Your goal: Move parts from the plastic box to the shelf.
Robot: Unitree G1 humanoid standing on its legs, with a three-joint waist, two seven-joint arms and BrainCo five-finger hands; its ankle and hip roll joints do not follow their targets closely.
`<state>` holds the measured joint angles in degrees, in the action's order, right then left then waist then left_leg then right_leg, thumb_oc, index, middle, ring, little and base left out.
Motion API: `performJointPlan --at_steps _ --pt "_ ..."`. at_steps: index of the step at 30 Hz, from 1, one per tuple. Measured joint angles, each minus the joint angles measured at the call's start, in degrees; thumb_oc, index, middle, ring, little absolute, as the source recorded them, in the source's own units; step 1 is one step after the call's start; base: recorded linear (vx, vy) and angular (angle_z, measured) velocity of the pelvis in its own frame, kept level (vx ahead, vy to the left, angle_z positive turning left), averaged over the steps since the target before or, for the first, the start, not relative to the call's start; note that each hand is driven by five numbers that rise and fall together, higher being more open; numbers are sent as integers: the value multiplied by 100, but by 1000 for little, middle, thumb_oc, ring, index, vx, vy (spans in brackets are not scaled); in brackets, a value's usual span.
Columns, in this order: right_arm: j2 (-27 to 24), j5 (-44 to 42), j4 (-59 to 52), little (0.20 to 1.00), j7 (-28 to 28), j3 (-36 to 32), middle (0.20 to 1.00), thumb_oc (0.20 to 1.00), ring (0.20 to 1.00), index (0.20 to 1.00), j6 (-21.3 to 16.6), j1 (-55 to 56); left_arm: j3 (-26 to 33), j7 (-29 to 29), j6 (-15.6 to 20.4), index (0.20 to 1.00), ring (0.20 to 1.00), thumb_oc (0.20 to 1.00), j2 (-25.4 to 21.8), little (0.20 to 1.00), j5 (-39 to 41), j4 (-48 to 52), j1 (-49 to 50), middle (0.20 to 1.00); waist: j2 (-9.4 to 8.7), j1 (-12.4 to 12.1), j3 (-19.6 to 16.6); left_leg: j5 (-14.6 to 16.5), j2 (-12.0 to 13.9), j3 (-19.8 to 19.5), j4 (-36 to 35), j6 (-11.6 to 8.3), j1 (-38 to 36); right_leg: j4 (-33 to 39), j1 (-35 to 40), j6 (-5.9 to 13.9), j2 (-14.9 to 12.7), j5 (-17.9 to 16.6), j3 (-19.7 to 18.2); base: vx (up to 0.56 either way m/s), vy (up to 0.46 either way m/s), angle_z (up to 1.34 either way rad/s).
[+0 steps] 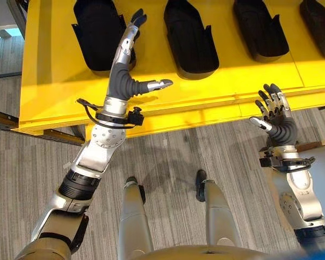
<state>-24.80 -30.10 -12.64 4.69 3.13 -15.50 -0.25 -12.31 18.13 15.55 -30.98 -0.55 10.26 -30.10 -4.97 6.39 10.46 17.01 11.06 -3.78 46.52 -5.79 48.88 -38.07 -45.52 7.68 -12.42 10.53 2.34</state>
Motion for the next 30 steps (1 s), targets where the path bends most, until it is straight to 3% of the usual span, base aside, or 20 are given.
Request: performJointPlan --at_steps 13,19,30 --pt "-8 0 1 1000 162 162 1000 1000 1000 1000 -10 -214 -454 552 1 1000 1000 1000 648 1000 470 -1027 -919 1000 -34 81 -23 8 5 12 65 -5 5 -19 -19 23 14 -13 -41 0 0 0" --pt "-8 -1 2 1000 230 249 1000 1000 1000 1000 -38 -224 -473 747 19 1000 1000 1000 964 1000 1126 -1660 -954 1000 -112 219 -92 37 17 103 99 -5 16 -35 -120 27 31 -18 -171 2 -2 -6" --pt "-17 -3 2 1000 335 298 1000 1000 1000 1000 -80 -240 -452 1344 14 1000 1000 1000 1047 1000 1339 -2395 -1123 1000 -119 288 -387 92 90 175 199 -13 226 -108 -376 58 49 -41 -227 1 0 -4"
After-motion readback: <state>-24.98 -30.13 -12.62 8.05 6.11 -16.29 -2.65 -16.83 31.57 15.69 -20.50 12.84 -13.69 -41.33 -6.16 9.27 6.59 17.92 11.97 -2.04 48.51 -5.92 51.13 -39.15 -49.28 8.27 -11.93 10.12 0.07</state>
